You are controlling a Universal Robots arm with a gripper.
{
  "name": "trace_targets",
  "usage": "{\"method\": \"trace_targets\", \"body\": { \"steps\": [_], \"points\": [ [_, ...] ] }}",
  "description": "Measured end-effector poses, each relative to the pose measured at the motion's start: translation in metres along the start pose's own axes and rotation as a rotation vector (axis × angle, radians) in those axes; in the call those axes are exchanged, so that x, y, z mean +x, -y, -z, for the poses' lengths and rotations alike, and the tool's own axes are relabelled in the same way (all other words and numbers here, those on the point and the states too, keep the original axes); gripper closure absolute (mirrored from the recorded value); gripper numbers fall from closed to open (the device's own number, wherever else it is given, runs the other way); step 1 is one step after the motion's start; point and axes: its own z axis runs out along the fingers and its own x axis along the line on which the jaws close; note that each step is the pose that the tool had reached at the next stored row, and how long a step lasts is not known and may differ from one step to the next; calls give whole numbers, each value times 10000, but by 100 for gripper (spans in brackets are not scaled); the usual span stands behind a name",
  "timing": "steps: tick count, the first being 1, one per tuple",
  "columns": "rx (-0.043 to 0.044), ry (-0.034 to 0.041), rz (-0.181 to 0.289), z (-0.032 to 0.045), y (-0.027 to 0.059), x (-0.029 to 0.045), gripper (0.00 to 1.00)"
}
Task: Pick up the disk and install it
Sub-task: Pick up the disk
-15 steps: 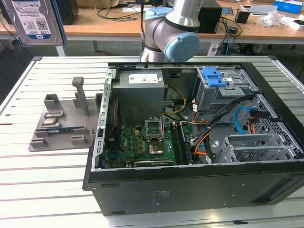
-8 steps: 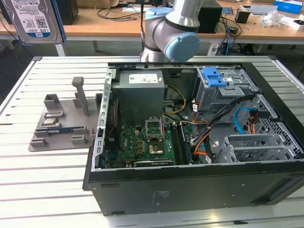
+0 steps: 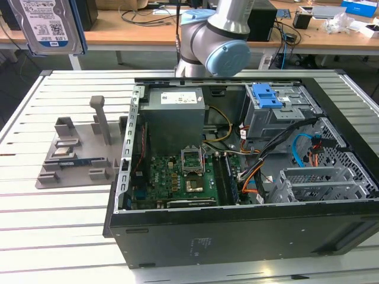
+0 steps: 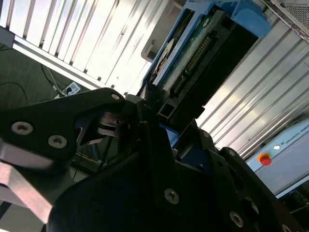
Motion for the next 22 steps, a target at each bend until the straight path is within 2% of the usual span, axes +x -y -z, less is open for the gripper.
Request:
{"method": "trace_targets", "body": {
  "steps": [5, 13, 22],
  "points": [
    [-15, 1, 0, 8, 246, 43, 63],
    [-41, 2, -1, 17, 551, 102, 63],
    [-52, 2, 0, 21, 799, 210, 63]
  ]
}}
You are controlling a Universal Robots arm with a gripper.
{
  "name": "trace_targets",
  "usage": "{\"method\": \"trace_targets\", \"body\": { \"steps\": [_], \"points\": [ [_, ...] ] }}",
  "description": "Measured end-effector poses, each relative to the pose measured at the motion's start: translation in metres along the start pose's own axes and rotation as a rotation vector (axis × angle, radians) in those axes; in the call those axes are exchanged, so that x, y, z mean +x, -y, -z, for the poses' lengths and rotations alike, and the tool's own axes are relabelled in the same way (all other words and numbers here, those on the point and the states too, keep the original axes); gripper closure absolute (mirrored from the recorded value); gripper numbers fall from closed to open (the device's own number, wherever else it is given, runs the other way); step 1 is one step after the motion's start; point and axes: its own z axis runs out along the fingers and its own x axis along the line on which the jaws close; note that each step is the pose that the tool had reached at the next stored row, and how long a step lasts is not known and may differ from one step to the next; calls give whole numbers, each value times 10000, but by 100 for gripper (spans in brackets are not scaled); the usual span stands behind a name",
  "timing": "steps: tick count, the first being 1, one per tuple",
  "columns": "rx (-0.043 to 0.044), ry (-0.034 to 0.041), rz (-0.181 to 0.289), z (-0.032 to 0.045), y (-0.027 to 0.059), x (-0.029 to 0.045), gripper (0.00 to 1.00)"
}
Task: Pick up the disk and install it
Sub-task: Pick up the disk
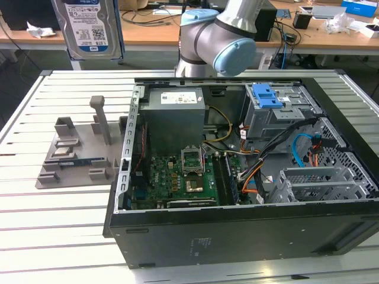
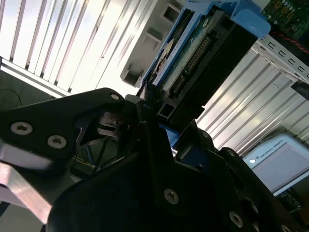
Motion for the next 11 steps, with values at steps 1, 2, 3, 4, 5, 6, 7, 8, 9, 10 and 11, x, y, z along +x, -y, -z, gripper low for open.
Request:
{"method": "trace_targets", "body": {
  "steps": [1, 2, 3, 4, 5, 6, 7, 8, 9, 10, 11],
  "points": [
    [-1, 1, -2, 1, 42, 20, 63],
    [-3, 0, -2, 1, 82, 39, 63],
    [-3, 0, -1, 1, 112, 52, 63],
    [-4, 0, 0, 2, 138, 65, 63],
    [-5, 0, -1, 2, 161, 76, 63],
    [-6, 0, -2, 2, 202, 94, 63],
    [-7, 0, -1, 2, 233, 109, 63],
    [-8, 0, 0, 3, 258, 121, 63],
    [-9, 1, -1, 3, 299, 139, 63],
    [-10, 0, -2, 3, 325, 152, 63],
    [-10, 0, -2, 3, 344, 162, 63]
  ]
}}
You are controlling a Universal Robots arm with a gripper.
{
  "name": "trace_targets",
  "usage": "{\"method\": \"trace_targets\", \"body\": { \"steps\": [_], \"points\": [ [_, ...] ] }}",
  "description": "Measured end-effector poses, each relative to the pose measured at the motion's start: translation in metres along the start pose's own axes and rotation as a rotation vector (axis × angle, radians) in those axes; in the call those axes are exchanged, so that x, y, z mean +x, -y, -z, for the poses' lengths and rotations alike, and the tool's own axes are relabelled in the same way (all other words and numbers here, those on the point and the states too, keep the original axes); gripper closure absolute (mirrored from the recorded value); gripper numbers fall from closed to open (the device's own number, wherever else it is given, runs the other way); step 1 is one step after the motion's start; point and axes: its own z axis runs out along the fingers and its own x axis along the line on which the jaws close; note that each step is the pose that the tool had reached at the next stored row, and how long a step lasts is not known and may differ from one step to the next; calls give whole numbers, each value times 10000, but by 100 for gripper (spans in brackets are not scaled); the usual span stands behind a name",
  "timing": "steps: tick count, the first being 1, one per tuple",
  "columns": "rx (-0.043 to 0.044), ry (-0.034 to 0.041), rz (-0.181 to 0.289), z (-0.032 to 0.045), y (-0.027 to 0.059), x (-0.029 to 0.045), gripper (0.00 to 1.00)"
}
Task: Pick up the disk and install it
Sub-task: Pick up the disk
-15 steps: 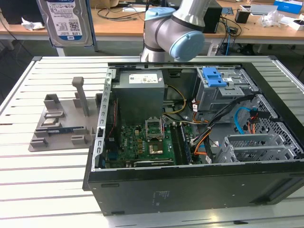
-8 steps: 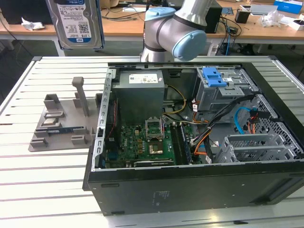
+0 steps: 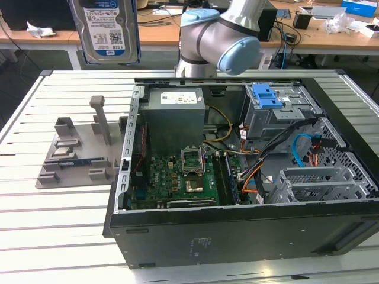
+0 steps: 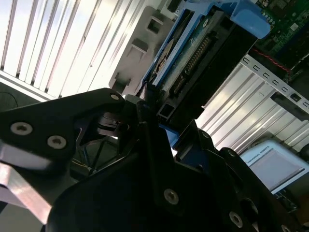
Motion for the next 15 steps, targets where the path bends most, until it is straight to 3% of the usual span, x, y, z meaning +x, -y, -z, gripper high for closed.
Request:
{"method": "trace_targets", "body": {
  "steps": [15],
  "points": [
    [-5, 1, 2, 2, 373, 176, 63]
  ]
}}
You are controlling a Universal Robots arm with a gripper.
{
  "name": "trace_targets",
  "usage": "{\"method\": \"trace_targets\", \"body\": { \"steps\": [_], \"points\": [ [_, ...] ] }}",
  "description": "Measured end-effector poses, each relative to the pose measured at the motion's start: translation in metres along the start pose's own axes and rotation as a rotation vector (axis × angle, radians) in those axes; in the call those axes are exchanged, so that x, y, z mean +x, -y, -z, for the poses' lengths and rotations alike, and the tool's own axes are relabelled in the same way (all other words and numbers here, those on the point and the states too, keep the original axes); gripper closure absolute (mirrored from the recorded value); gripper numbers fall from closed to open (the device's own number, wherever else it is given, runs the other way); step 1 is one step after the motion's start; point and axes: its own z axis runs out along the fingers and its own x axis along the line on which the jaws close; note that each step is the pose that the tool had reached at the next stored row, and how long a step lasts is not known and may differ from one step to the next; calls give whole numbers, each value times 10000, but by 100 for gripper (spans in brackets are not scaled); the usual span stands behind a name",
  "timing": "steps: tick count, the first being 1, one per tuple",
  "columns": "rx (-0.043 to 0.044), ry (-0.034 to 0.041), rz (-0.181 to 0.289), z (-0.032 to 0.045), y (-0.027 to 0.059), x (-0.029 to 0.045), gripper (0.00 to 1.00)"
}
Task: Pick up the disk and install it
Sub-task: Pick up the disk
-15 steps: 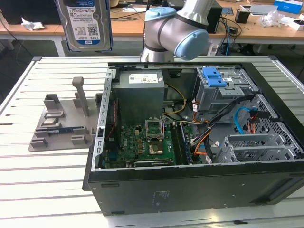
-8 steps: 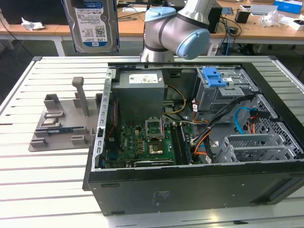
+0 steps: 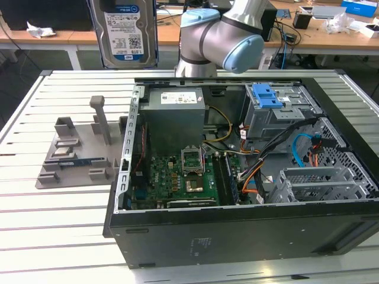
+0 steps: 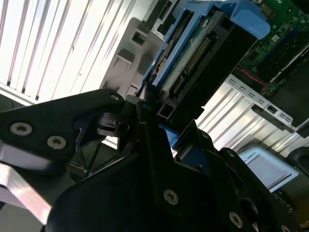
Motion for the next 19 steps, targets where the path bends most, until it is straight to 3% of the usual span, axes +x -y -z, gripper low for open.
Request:
{"method": "trace_targets", "body": {
  "steps": [11, 19],
  "points": [
    [-4, 0, -2, 3, 243, 116, 63],
    [-4, 0, -1, 2, 491, 245, 63]
  ]
}}
